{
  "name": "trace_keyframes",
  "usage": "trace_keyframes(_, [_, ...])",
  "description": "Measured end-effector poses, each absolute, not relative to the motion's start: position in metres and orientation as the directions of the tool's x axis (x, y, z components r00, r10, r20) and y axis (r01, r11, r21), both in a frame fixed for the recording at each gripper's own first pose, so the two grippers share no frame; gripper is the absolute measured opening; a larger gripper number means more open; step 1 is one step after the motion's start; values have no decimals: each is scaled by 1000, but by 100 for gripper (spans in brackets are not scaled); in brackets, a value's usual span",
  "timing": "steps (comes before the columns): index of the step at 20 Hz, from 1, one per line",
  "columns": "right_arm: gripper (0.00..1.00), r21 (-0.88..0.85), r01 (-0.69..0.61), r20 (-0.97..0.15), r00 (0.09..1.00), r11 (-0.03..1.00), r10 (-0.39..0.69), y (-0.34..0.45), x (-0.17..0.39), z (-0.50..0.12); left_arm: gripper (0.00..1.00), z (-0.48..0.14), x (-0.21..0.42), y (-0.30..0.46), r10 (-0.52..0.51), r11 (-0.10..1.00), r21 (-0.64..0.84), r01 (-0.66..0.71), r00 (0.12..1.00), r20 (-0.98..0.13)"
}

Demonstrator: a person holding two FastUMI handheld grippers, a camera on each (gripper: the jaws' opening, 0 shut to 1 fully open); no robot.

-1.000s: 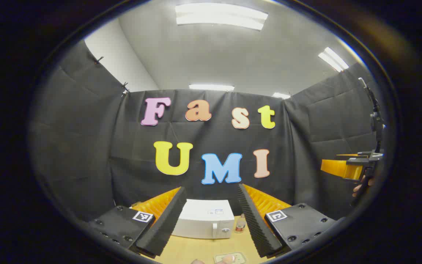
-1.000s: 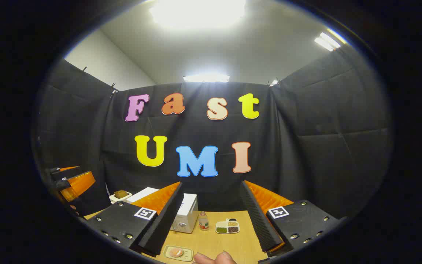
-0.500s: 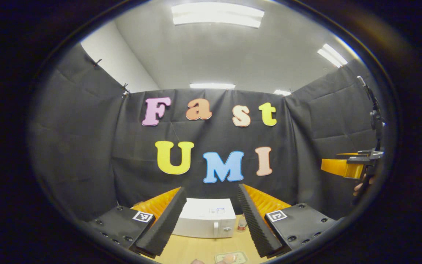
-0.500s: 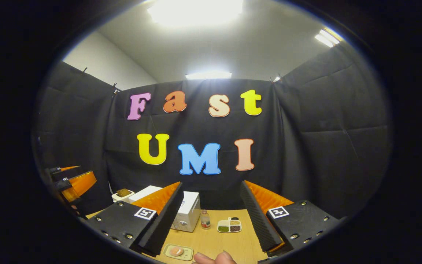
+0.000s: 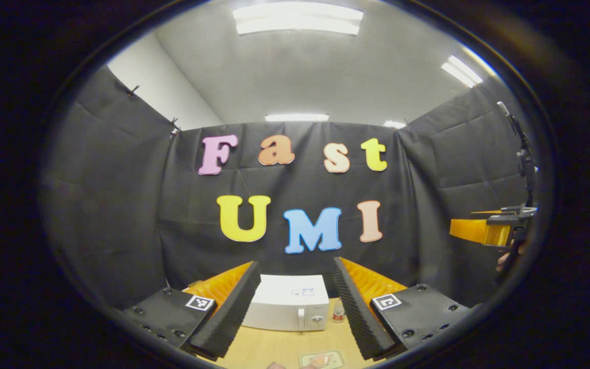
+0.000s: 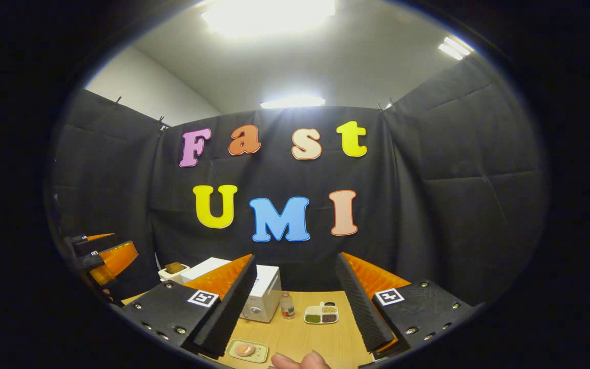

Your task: Open the microwave oven with the left hand, put the food in, and close the microwave oven.

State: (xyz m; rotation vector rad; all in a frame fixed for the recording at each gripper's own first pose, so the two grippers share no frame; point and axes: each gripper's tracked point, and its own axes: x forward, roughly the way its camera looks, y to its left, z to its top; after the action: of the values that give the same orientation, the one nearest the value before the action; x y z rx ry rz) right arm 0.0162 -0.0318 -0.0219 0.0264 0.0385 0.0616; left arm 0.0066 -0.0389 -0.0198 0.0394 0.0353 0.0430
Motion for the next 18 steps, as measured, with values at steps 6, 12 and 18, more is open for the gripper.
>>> trace_keyframes(6, [95,47,-80,-56,995,996,83,-47,26,-37,94,-52,13,-61,49,998,36,-47,997,-64])
trace_keyframes(12, [96,80,-7,-95,995,997,14,-45,54,-61,94,-102,52,-56,2,1000,29,1,995,-100])
trace_keyframes(18, [96,58,99,-133,987,993,-91,-33,84,-85,95,-181,115,-26,-61,998,-5,61,984,-165])
